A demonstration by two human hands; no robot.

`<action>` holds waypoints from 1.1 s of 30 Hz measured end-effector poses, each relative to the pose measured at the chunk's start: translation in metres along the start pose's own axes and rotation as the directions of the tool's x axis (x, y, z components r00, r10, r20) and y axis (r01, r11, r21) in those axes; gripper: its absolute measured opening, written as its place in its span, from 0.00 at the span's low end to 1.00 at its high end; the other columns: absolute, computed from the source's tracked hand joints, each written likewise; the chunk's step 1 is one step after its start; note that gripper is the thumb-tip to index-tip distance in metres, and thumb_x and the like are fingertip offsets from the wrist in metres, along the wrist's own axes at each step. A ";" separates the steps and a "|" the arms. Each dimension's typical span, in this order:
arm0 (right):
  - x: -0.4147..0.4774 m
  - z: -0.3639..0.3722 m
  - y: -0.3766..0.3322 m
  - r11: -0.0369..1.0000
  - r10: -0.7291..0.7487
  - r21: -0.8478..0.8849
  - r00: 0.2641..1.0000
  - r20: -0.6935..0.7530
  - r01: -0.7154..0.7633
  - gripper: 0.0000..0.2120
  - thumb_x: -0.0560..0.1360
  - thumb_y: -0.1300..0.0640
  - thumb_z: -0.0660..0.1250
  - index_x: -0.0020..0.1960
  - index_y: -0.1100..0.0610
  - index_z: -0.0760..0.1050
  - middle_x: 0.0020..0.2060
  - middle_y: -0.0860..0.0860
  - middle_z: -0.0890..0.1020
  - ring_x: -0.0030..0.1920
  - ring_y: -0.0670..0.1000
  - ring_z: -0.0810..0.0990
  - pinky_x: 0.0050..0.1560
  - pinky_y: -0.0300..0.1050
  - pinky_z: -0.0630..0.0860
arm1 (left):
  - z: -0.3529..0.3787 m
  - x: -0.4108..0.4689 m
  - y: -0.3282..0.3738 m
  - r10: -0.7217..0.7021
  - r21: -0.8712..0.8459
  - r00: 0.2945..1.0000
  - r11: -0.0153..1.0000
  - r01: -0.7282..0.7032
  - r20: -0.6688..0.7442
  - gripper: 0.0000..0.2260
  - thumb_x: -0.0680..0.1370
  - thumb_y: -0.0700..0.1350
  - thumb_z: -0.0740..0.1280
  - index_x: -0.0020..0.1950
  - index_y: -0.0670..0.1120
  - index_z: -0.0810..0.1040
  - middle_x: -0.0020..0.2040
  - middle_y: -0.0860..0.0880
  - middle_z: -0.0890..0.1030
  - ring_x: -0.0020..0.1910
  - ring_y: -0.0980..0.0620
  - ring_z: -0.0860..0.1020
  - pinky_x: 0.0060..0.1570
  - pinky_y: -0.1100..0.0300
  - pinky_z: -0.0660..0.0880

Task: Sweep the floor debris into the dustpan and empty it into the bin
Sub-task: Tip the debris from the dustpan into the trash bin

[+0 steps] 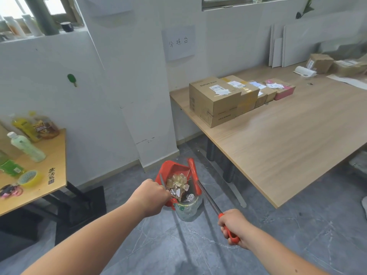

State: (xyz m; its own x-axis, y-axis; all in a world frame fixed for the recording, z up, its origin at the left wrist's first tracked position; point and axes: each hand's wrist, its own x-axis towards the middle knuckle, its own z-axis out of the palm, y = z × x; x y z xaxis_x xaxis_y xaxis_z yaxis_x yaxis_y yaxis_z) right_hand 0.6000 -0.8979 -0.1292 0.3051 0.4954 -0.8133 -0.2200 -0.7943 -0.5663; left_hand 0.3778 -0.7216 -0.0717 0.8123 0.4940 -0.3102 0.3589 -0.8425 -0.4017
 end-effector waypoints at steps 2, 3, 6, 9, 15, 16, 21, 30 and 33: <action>0.000 -0.001 0.000 1.000 0.000 0.013 1.000 -0.003 0.000 0.10 0.72 0.69 0.57 0.50 0.60 0.72 0.27 0.54 0.71 0.22 0.48 0.68 0.26 0.35 0.59 | -0.002 0.003 0.002 0.018 0.013 1.000 1.000 -0.018 0.003 0.06 0.78 0.40 0.64 0.48 0.48 0.80 0.45 0.47 0.86 0.44 0.42 0.84 0.40 0.54 0.67; 0.000 -0.001 0.000 1.000 0.001 0.023 1.000 -0.004 -0.001 0.09 0.72 0.69 0.57 0.48 0.60 0.71 0.27 0.54 0.71 0.22 0.48 0.68 0.26 0.35 0.59 | -0.003 0.005 0.003 0.032 0.019 0.999 0.999 -0.032 0.005 0.06 0.78 0.40 0.64 0.48 0.48 0.80 0.45 0.47 0.85 0.45 0.42 0.84 0.40 0.54 0.68; 0.000 -0.001 -0.002 0.999 0.004 0.051 1.000 -0.006 -0.004 0.08 0.71 0.69 0.57 0.46 0.59 0.69 0.28 0.54 0.72 0.23 0.47 0.68 0.25 0.35 0.59 | -0.004 0.008 0.004 0.067 0.045 0.998 0.997 -0.068 0.008 0.06 0.79 0.40 0.63 0.50 0.47 0.80 0.46 0.46 0.85 0.45 0.41 0.84 0.41 0.54 0.68; 0.001 -0.001 -0.003 0.997 0.007 0.073 1.000 -0.005 -0.007 0.08 0.72 0.69 0.57 0.47 0.59 0.69 0.27 0.54 0.72 0.23 0.47 0.68 0.26 0.35 0.59 | -0.005 0.009 0.005 0.090 0.069 0.996 0.994 -0.090 0.005 0.07 0.81 0.42 0.63 0.51 0.46 0.81 0.47 0.45 0.85 0.46 0.41 0.84 0.41 0.54 0.67; -0.002 -0.002 0.000 0.996 0.007 0.085 1.000 0.013 -0.008 0.09 0.72 0.69 0.57 0.49 0.61 0.71 0.27 0.54 0.72 0.23 0.48 0.68 0.27 0.36 0.60 | -0.003 0.008 0.004 0.115 0.095 0.993 0.989 -0.113 -0.012 0.08 0.82 0.44 0.63 0.50 0.46 0.81 0.46 0.45 0.86 0.46 0.40 0.84 0.43 0.54 0.67; -0.002 -0.003 0.000 0.996 0.007 0.087 1.000 0.015 -0.008 0.08 0.72 0.69 0.57 0.48 0.61 0.71 0.27 0.54 0.72 0.23 0.48 0.68 0.26 0.36 0.61 | -0.003 0.007 0.002 0.114 0.093 0.993 0.989 -0.113 -0.010 0.07 0.82 0.44 0.62 0.51 0.46 0.80 0.47 0.45 0.86 0.46 0.40 0.84 0.43 0.53 0.67; -0.005 -0.003 0.002 0.996 -0.005 0.093 1.000 0.021 0.003 0.08 0.72 0.69 0.57 0.49 0.61 0.71 0.27 0.55 0.72 0.23 0.48 0.68 0.27 0.36 0.60 | -0.002 0.002 -0.005 0.101 0.098 0.995 0.990 -0.100 -0.004 0.07 0.83 0.45 0.63 0.52 0.47 0.80 0.48 0.45 0.86 0.47 0.40 0.84 0.43 0.53 0.67; -0.012 -0.005 -0.004 0.996 -0.016 0.089 1.000 0.007 0.015 0.08 0.72 0.69 0.57 0.47 0.60 0.70 0.28 0.55 0.72 0.23 0.48 0.68 0.28 0.36 0.59 | -0.017 -0.006 -0.013 0.075 0.119 0.997 0.990 -0.073 -0.016 0.05 0.82 0.43 0.63 0.51 0.47 0.79 0.47 0.46 0.85 0.47 0.41 0.84 0.41 0.54 0.65; -0.012 -0.003 -0.005 0.997 -0.022 0.072 1.000 -0.006 0.022 0.08 0.71 0.69 0.57 0.47 0.60 0.70 0.28 0.56 0.72 0.23 0.48 0.67 0.29 0.36 0.59 | -0.023 -0.008 -0.015 0.080 0.128 0.996 0.989 -0.076 -0.026 0.06 0.82 0.43 0.62 0.52 0.47 0.79 0.48 0.46 0.85 0.48 0.41 0.84 0.41 0.53 0.65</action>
State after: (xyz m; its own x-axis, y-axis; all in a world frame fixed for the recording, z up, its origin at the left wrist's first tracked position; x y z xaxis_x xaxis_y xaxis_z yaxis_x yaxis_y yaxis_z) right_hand 0.6005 -0.9012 -0.1158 0.3152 0.5104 -0.8001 -0.2793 -0.7558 -0.5922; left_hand 0.3765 -0.7182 -0.0433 0.8500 0.4196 -0.3184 0.2346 -0.8428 -0.4844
